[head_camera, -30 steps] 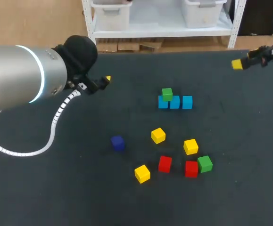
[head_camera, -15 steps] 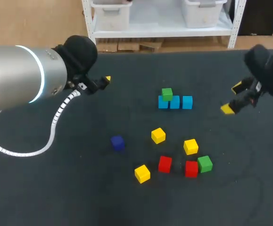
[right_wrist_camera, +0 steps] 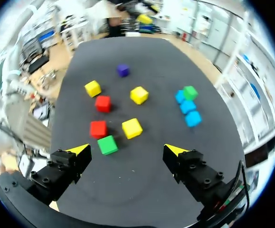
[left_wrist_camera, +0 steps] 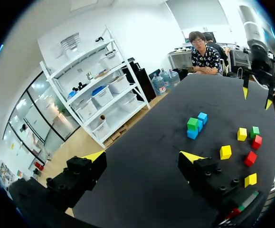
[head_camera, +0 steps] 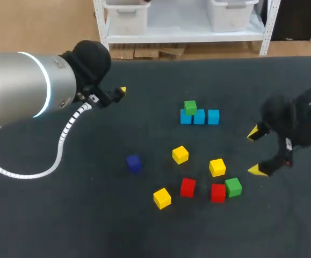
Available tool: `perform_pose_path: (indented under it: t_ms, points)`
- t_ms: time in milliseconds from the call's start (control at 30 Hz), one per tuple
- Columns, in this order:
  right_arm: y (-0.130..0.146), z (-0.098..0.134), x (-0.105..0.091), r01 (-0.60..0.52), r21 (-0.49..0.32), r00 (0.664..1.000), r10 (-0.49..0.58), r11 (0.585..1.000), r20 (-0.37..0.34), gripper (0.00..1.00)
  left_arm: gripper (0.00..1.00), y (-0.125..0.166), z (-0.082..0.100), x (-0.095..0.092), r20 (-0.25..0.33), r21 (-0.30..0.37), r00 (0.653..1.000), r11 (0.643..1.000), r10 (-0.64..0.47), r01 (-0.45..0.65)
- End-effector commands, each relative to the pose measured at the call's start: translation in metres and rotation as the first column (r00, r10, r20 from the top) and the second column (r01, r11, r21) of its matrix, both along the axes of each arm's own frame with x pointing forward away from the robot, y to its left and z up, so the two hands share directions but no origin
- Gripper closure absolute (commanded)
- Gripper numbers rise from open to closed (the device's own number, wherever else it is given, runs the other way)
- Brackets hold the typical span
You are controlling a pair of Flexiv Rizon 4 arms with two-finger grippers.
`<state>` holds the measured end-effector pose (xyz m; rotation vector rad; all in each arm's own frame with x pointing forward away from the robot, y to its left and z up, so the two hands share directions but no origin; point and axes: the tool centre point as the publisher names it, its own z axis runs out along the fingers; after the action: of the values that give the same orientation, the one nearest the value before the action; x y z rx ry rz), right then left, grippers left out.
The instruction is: Place the blue cubes, place green cubes on the blue cubes, place the yellow cubes on the green cubes, then place the red cubes on the yellow cubes, and place purple cube on the red cubes.
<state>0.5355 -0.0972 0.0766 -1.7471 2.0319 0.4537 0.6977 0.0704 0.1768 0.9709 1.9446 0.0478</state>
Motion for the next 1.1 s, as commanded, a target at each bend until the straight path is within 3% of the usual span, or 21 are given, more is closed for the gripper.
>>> perform_pose_path:
  t_ms: [33,400,633,1100]
  points:
    - [0.013,-0.017,0.012,-0.113,-0.039,0.991,0.111,0.993,-0.071,0.00,0.00,0.000,0.000,0.001,0.000,-0.002,1.000,1.000,-0.001,0.001]
    - [0.029,-0.045,-0.014,-0.244,-0.143,0.967,0.230,0.959,-0.105,0.00,0.00,0.000,0.000,0.001,0.000,-0.002,1.000,1.000,-0.001,0.001]
    - [0.025,-0.052,-0.028,-0.262,-0.186,0.965,0.251,0.947,-0.082,0.00,0.00,0.000,0.000,0.001,0.000,-0.002,1.000,1.000,-0.001,0.001]
    - [0.027,-0.069,-0.031,-0.275,-0.240,0.961,0.265,0.931,-0.074,0.01,0.00,0.000,0.000,0.001,0.000,-0.002,1.000,1.000,-0.001,0.001]
